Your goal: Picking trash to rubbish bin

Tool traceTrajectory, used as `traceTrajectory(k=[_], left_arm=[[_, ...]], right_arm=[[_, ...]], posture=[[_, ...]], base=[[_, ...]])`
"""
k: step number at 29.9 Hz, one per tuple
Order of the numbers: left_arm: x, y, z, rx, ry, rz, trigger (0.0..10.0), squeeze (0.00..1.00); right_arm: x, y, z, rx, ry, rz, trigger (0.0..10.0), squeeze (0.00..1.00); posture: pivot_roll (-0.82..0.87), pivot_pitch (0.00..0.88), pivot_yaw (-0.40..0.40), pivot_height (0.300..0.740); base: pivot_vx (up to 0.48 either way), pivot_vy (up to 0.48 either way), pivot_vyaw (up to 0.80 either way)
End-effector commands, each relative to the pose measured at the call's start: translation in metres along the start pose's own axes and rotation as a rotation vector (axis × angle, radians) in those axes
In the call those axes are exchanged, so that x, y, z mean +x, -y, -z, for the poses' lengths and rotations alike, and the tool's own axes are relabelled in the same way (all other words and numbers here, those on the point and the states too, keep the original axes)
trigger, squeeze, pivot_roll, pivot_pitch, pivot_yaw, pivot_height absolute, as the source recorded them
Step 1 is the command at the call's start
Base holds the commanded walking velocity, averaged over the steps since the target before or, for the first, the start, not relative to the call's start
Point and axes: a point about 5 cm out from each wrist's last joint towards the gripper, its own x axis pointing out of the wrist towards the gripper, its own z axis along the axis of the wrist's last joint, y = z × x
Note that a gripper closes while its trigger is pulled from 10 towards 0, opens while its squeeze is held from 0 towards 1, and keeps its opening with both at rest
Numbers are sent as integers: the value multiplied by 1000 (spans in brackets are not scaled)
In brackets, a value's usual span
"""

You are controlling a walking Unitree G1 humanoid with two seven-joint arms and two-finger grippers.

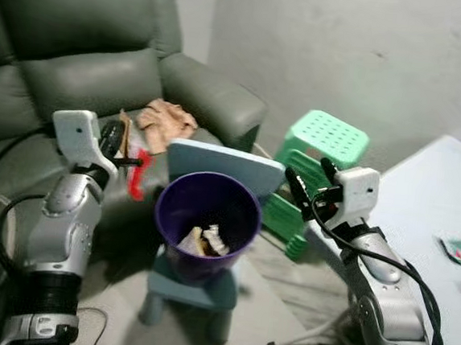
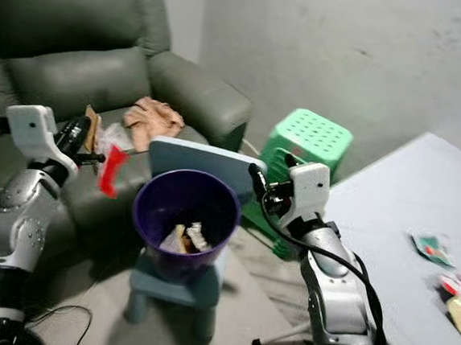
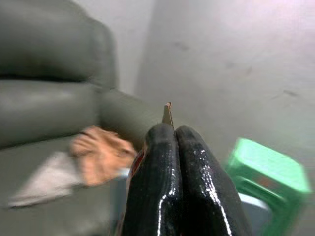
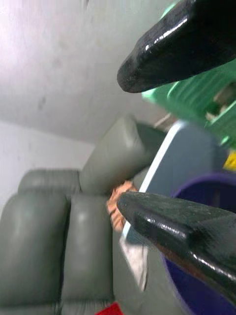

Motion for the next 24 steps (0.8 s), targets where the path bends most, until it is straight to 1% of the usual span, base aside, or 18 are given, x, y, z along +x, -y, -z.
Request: traceTrajectory(k=[1, 5, 8, 17, 20, 24], left_arm=[[1, -1, -4, 23, 4, -5, 10000, 0], [1, -2, -6, 17, 31, -29, 10000, 0], [1, -2, -6, 15, 31, -29, 10000, 0], [0, 0, -1, 47, 24, 18, 10000, 0], [1, -2, 0, 74, 18, 45, 10000, 0], [4, -11, 1, 103, 7, 50, 10000, 0]], right_arm=[[2, 0, -6, 6, 24, -5, 10000, 0], [2, -1, -7, 6, 22, -9, 10000, 0], [2, -1, -6, 7, 21, -11, 10000, 0], [4, -4, -10, -7, 16, -71, 10000, 0], [4, -12, -13, -17, 10, -169, 10000, 0], [-4, -24, -14, -21, -16, -298, 10000, 0]], posture=[[-24, 60, -109, 740], [-24, 60, -110, 740], [-26, 60, -111, 740], [-24, 71, -119, 740], [-25, 82, -130, 740], [-28, 100, -142, 740]], base=[[0, 0, 0], [0, 0, 0], [0, 0, 0], [0, 0, 0], [0, 0, 0], [0, 0, 0]])
